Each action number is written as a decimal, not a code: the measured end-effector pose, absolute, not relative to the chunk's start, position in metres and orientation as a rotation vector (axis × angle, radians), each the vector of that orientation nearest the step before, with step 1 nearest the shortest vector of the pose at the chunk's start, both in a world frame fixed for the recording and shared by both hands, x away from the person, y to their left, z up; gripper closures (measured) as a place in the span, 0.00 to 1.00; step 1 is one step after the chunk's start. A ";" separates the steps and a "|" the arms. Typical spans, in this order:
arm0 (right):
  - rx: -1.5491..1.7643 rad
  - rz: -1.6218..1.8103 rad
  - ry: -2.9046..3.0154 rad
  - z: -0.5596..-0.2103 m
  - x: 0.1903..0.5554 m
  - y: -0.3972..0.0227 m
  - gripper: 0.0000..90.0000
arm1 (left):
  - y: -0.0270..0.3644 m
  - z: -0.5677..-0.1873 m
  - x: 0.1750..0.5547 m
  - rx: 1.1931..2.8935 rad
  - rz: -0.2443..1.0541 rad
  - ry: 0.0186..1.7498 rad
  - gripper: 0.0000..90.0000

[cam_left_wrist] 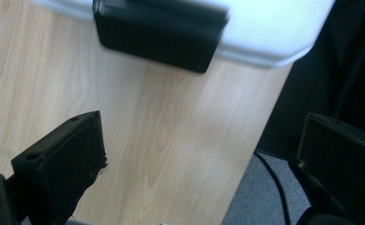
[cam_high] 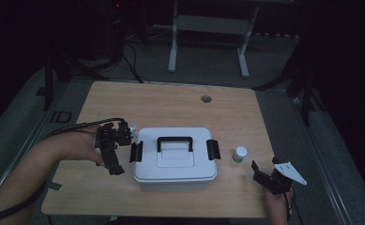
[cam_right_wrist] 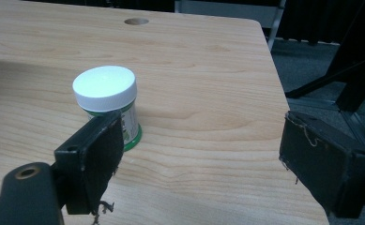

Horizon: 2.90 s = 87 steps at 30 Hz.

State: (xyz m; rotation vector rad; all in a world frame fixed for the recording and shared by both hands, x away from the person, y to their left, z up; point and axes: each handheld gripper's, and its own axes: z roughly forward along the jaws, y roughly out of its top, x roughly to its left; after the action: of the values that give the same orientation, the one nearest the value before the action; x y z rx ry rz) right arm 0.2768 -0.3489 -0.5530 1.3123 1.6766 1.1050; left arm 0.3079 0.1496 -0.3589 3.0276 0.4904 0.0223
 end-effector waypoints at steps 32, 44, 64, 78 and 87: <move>1.316 1.123 1.673 -0.553 0.276 -0.350 0.15 | 0.063 -0.359 0.345 3.073 0.026 0.285 0.01; 1.317 1.129 1.674 -0.553 0.276 -0.351 0.15 | 0.044 -0.361 0.356 3.094 0.055 0.247 0.12; 1.321 1.131 1.676 -0.553 0.276 -0.351 0.15 | 0.031 -0.366 0.352 3.154 0.052 0.049 0.74; 1.321 1.127 1.682 -0.553 0.277 -0.351 0.15 | 0.032 -0.372 0.354 3.200 0.039 0.103 0.92; 1.327 1.126 1.674 -0.553 0.277 -0.351 0.15 | 0.033 -0.372 0.361 3.185 -0.025 0.128 0.93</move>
State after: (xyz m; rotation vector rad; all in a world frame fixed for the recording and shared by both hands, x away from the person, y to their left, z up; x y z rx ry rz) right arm 0.2767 -0.3511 -0.5530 1.3268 1.6735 1.1258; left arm 0.3606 0.0335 -0.3723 3.1847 0.1282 -0.0251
